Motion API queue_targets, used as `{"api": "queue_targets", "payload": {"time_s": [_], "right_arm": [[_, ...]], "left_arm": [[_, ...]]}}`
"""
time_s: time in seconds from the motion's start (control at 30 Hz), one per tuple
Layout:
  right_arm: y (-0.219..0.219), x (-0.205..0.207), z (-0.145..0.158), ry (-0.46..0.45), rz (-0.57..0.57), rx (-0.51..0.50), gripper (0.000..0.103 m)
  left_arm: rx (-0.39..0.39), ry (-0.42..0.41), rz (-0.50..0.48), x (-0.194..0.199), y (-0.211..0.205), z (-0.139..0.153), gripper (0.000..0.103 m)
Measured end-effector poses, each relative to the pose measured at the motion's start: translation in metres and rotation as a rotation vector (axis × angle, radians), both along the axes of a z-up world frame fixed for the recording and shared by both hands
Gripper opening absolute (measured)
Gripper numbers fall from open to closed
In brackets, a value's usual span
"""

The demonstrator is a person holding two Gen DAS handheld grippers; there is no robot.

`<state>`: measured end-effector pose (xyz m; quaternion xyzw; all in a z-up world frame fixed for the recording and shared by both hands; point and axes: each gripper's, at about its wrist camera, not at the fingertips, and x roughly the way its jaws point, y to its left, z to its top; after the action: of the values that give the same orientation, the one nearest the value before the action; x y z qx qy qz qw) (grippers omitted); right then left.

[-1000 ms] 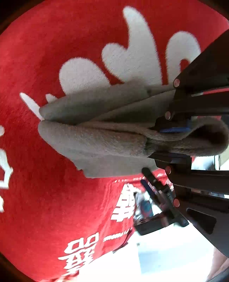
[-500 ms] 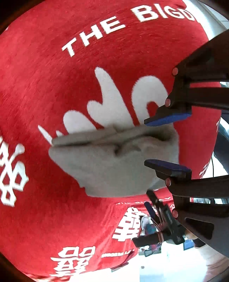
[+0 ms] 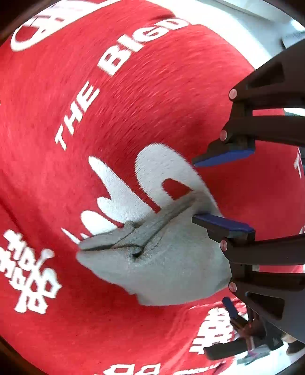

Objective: Fold small clothes

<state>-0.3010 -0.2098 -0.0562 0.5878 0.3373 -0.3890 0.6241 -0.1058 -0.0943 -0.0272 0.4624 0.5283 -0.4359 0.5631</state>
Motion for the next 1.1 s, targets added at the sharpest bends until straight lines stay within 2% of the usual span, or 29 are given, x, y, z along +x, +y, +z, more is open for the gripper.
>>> {"api": "queue_targets", "payload": {"time_s": [0.07, 0.2, 0.37, 0.53, 0.63, 0.67, 0.7, 0.77, 0.8, 0.83, 0.97, 1.1], "right_arm": [[0.006, 0.001, 0.012, -0.002, -0.030, -0.014, 0.046], [0.017, 0.007, 0.030, -0.046, -0.061, -0.058, 0.062], [0.021, 0.033, 0.045, -0.073, -0.001, -0.086, 0.070], [0.022, 0.058, 0.051, -0.080, 0.057, -0.094, 0.081], [0.021, 0.072, 0.051, -0.065, 0.089, -0.095, 0.081], [0.021, 0.075, 0.052, -0.055, 0.094, -0.099, 0.082], [0.020, 0.080, 0.052, -0.039, 0.099, -0.106, 0.085], [0.018, 0.088, 0.052, -0.024, 0.100, -0.120, 0.091], [0.018, 0.092, 0.052, -0.018, 0.098, -0.128, 0.100], [0.018, 0.096, 0.053, -0.018, 0.096, -0.135, 0.103], [0.020, 0.114, 0.055, -0.013, 0.143, -0.146, 0.103], [0.023, 0.122, 0.054, -0.035, 0.192, -0.110, 0.103]], "left_arm": [[-0.005, -0.005, -0.027, -0.005, -0.001, 0.007, 0.094], [-0.029, 0.003, -0.040, -0.010, -0.002, 0.022, 0.094], [-0.056, 0.012, -0.042, -0.015, -0.001, 0.036, 0.094], [-0.110, 0.038, -0.001, 0.002, 0.006, 0.047, 0.094], [-0.145, 0.053, 0.028, 0.014, 0.010, 0.053, 0.095], [-0.155, 0.051, 0.037, 0.018, 0.011, 0.056, 0.099], [-0.161, 0.044, 0.047, 0.021, 0.012, 0.058, 0.103], [-0.170, 0.036, 0.064, 0.030, 0.014, 0.060, 0.103], [-0.172, 0.035, 0.071, 0.035, 0.013, 0.059, 0.103], [-0.171, 0.036, 0.079, 0.039, 0.014, 0.059, 0.103], [-0.157, 0.035, 0.111, 0.052, 0.019, 0.055, 0.103], [-0.138, 0.024, 0.163, 0.066, 0.023, 0.050, 0.103]]}}
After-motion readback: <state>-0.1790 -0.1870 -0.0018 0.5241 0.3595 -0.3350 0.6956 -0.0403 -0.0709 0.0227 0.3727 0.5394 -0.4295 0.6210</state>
